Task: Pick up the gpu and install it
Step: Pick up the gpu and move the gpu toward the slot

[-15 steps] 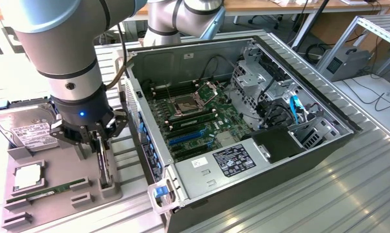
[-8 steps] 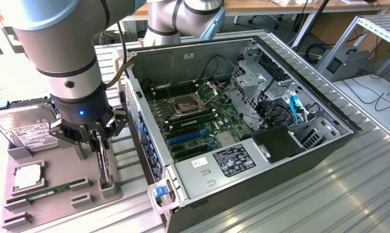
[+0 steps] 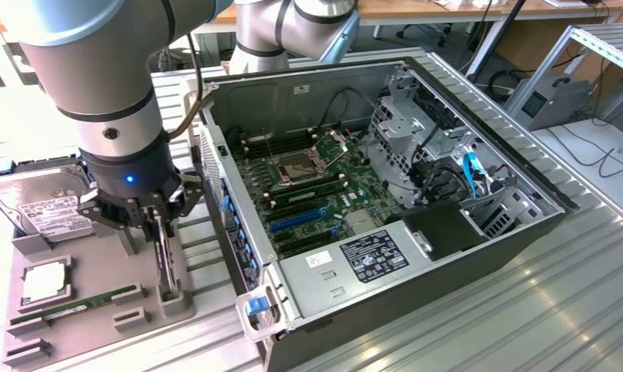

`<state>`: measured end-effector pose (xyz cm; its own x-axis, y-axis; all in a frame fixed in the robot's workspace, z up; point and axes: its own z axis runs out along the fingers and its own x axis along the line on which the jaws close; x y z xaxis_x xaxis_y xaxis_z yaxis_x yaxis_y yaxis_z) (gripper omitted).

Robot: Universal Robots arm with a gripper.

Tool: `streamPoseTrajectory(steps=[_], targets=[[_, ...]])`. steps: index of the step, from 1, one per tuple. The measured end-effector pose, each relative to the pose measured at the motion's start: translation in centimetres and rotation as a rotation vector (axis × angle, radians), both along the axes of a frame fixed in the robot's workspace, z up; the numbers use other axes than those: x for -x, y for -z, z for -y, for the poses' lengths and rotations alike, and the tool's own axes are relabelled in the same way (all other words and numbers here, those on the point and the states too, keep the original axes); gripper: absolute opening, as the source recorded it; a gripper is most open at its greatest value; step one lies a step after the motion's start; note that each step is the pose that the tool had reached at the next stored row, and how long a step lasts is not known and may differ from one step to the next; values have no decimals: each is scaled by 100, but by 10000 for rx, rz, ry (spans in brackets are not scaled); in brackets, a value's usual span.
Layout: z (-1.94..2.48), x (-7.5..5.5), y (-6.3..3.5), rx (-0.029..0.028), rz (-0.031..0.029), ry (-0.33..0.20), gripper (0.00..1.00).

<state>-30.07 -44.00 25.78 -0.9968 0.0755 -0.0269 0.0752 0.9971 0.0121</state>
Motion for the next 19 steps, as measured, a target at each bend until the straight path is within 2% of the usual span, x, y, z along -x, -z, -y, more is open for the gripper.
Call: streamPoseTrajectory(steps=[8,12,13,19], targets=[[0,0,-30,-83,1,1,29],[0,0,-47,-156,1,2,29],[0,0,-55,-193,2,4,29],[0,0,-86,-290,1,6,29]])
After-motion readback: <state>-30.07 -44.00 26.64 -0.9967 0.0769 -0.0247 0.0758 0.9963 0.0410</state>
